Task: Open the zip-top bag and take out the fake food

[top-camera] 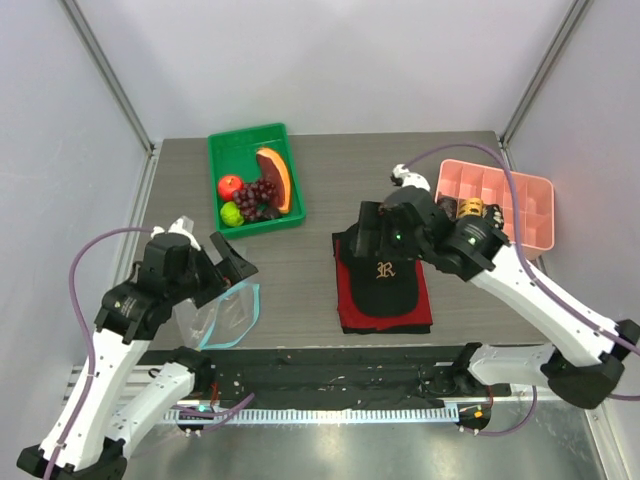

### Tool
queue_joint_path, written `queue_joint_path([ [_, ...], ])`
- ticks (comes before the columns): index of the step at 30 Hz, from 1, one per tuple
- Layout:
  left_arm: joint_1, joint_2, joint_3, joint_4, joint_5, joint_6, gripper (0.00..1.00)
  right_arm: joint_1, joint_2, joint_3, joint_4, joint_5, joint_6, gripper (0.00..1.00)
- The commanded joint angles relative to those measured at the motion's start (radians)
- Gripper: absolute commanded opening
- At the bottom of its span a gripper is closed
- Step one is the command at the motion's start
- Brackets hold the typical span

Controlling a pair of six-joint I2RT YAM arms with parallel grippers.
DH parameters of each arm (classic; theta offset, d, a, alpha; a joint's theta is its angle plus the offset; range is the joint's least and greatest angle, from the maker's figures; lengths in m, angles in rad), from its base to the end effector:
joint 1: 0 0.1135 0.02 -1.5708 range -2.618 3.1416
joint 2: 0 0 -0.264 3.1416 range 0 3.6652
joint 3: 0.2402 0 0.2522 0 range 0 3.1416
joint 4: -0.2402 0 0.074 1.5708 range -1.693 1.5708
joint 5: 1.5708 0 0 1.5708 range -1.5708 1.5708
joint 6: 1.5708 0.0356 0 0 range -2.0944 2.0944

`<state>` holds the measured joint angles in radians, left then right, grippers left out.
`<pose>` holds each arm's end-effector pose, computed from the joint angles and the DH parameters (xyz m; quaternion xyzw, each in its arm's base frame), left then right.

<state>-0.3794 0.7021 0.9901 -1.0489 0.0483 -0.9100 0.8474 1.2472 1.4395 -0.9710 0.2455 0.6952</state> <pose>0.1068 -0.0444 0.3356 -0.2317 0.8892 -0.2544 0.3015 0.1669 0.1759 0.3933 -0.0225 0.9166 0.1859 0.3533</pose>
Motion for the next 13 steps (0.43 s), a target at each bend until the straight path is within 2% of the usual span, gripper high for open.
queue_joint_path([
  [1,-0.001,0.042,0.034,0.154,0.189,-0.036,1.0,-0.007,-0.098,-0.068,0.023,0.09,0.082,1.0],
  [6,-0.001,0.138,0.177,0.151,0.193,-0.03,1.0,-0.005,-0.114,-0.065,0.008,0.095,0.096,1.0],
  [11,-0.001,0.171,0.228,0.165,0.193,0.002,1.0,-0.005,-0.192,-0.117,0.103,0.084,0.086,1.0],
  [13,-0.001,0.174,0.251,0.223,0.245,0.011,1.0,-0.005,-0.213,-0.113,0.155,0.089,0.084,1.0],
])
